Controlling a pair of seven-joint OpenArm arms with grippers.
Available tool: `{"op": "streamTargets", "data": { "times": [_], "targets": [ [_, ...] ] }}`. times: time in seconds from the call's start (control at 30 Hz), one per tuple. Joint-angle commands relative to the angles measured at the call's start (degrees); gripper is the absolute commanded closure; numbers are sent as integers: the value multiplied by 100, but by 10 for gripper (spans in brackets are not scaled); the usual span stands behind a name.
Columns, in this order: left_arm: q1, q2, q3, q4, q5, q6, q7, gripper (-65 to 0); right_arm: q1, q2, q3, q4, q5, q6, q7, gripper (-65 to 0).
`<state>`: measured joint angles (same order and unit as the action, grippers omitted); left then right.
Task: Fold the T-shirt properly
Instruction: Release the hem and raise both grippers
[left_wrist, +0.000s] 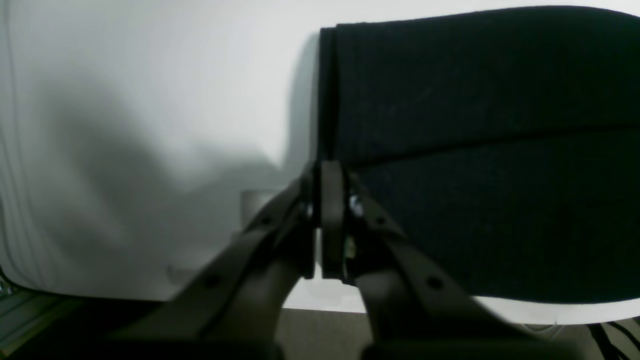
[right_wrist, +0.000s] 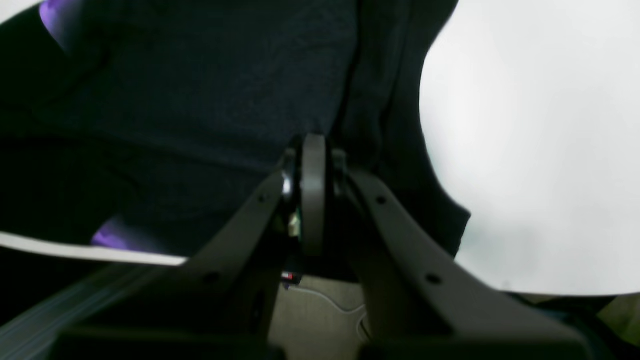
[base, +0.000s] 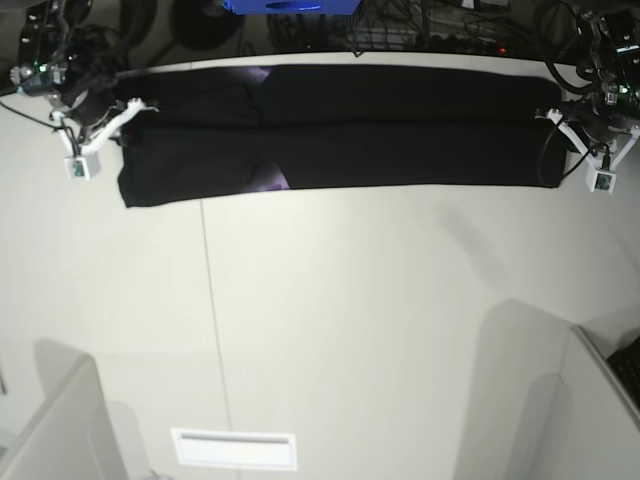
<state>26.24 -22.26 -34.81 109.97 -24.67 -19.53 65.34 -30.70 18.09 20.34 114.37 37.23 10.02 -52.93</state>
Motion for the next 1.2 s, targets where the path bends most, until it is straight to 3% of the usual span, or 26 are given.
{"op": "streamTargets", "data": {
  "times": [0.0,0.23,0.33,0.5,0.57,0.63,0.73,0.83,0.97,1.17],
  "targets": [
    [79,-99,-49,84,36,23,-42,0,-12,68,19,84,26,4,84,0],
    [185,-82,-49,84,62,41,-42,0,-47,51,19,75,26,-40,66,0],
    [176,-82,-49,84,62,50,-42,0,-20,-46,72,75,26,-40,-285,0],
    [202,-108,-181,102,36,50,-42,-5,-29,-90,80,84,17,-40,-400,-215],
    [202,-64,-409,102,36,32,-42,-189,-47,-99,80,84,17,-40,-400,-255],
    [202,-64,-629,110,27,32,-42,-385,-55,-99,80,84,17,-40,-400,-257],
    [185,-29,-990,242,18,14,-59,-559,-55,-266,362,84,26,-48,-400,-257],
    [158,77,-1517,251,-395,-399,-59,-586,6,-697,1030,102,26,4,-391,-257],
    [211,226,-2423,-109,-1555,-1111,-51,-586,24,-749,1223,111,26,13,-74,-260],
    [-44,209,-2062,-1428,-1810,-1295,-77,-586,24,-776,1223,111,26,13,66,-260]
  ]
}}
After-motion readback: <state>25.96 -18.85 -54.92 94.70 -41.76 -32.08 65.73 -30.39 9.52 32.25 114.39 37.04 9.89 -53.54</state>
